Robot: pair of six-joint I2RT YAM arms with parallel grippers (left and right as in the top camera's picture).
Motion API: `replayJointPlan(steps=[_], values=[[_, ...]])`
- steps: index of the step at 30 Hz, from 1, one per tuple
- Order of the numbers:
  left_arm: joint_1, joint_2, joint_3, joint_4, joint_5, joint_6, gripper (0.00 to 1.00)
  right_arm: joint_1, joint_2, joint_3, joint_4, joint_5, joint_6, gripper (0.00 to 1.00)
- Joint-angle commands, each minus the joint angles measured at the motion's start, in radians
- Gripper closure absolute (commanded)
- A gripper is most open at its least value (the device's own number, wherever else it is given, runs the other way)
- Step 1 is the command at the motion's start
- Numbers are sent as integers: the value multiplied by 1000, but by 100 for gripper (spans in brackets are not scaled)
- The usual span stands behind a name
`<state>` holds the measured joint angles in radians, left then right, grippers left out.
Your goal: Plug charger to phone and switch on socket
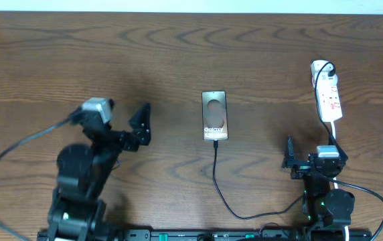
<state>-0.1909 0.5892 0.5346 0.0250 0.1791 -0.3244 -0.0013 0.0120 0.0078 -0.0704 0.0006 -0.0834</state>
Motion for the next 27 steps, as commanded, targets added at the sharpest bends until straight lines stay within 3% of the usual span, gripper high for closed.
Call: replayJointPlan(steps=[1, 8, 17, 27], values=[[-1, -113, -79, 108, -112, -57, 2, 9, -7, -3, -2, 12, 12, 1], [24, -339, -241, 328, -154, -82, 2, 9, -7, -3, -2, 12, 12, 1], [79, -581, -383, 333, -173, -94, 2, 9, -7, -3, -2, 12, 12, 1], [142, -588, -518, 364, -173, -142, 2, 9, -7, -3, -2, 12, 12, 1]])
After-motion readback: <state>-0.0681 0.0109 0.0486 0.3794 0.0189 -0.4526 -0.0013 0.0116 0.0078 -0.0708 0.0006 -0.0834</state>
